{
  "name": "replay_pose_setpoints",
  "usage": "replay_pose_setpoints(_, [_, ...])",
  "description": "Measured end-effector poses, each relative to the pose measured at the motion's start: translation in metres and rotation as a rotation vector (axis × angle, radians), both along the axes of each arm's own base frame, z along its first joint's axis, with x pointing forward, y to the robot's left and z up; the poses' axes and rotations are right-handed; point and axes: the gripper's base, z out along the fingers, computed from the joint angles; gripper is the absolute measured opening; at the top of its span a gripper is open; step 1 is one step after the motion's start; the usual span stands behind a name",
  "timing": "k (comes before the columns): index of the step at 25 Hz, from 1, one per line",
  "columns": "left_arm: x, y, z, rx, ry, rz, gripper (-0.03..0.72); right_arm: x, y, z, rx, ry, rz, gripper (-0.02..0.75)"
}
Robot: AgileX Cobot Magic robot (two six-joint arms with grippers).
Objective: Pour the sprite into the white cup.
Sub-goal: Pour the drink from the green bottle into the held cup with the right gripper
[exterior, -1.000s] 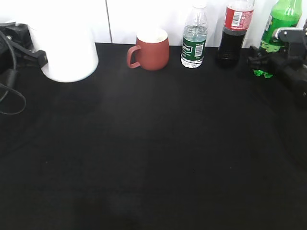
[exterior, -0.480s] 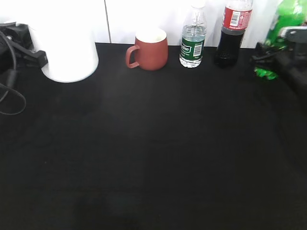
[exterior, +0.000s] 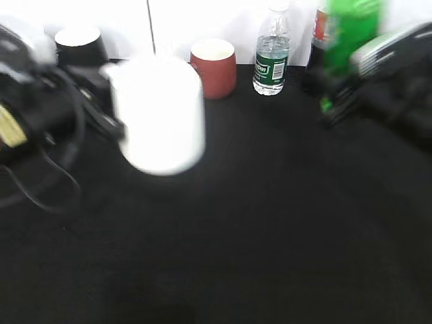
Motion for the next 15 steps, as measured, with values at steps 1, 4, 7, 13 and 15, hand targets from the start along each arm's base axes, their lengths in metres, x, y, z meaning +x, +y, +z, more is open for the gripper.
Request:
replay_pose_setpoints(1, [-0.001,-0.004,-0.004,0.007,0.011,-0.018,0.042,-0.001,0.008,-0.002,-0.083,-0.004,0.029,0.429])
replay_pose_setpoints(4, [0.0,-0.007,-0.014,0.053,-0.001,-0.034,0.042,0.005,0.022,0.003,-0.356,-0.114,0.089,0.429])
replay_pose_setpoints(7, [0.002,-0.006,-0.015,0.076,-0.021,-0.02,0.042,0.015,0.025,0.013,-0.594,-0.256,0.101,0.429])
replay_pose_setpoints(13, [0.002,-0.006,-0.014,0.091,-0.035,-0.016,0.042,0.018,0.031,0.021,-0.776,-0.409,0.163,0.429])
replay_pose_setpoints(15, [0.002,-0.006,-0.014,0.093,-0.037,-0.017,0.042,0.02,0.035,0.025,-0.8,-0.455,0.188,0.429])
